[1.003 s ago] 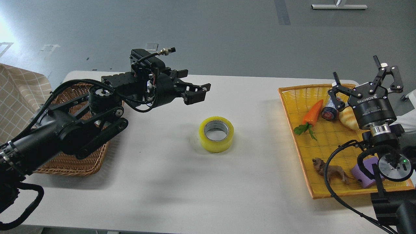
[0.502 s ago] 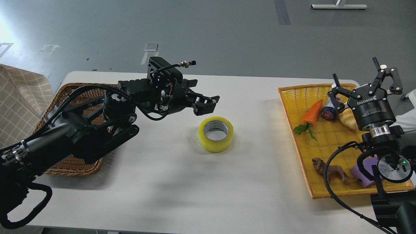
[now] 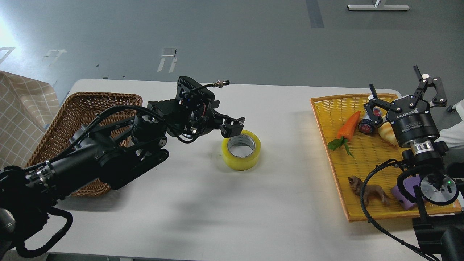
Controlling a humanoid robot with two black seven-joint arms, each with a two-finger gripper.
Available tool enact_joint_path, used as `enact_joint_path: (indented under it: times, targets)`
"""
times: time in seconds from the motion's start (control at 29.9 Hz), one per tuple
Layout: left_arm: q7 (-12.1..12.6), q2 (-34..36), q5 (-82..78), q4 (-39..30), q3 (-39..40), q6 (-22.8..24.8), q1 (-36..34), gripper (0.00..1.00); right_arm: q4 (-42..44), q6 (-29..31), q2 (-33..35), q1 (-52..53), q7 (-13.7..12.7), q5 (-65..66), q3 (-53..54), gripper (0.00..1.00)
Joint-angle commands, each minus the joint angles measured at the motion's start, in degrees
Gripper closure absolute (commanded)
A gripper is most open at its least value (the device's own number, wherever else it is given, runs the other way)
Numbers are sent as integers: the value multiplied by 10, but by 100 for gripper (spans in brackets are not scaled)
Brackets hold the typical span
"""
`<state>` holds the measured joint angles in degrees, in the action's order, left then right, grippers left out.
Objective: Place and transfer tape with both arms
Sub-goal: 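Swing the left gripper toward the tape roll on the table, then grasp the tape roll with the left gripper and lift it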
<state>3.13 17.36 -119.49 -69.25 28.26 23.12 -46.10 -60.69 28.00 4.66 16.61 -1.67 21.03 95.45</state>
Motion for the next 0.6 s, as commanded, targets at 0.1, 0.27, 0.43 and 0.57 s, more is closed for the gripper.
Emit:
enact_joint_path:
  times: [0.1, 0.27, 0.43, 0.57]
  targets:
    - [20, -13, 0, 12, -11, 0, 6, 2, 0, 0, 0, -3, 0, 1, 0, 0]
    - [24, -32, 2, 35, -14, 0, 7, 2, 0, 0, 0, -7, 0, 0, 0, 0]
    - [25, -33, 4, 46, -14, 0, 15, 2, 1, 0, 0, -10, 0, 1, 0, 0]
    - [25, -37, 4, 53, -16, 0, 16, 2, 1, 0, 0, -11, 0, 1, 0, 0]
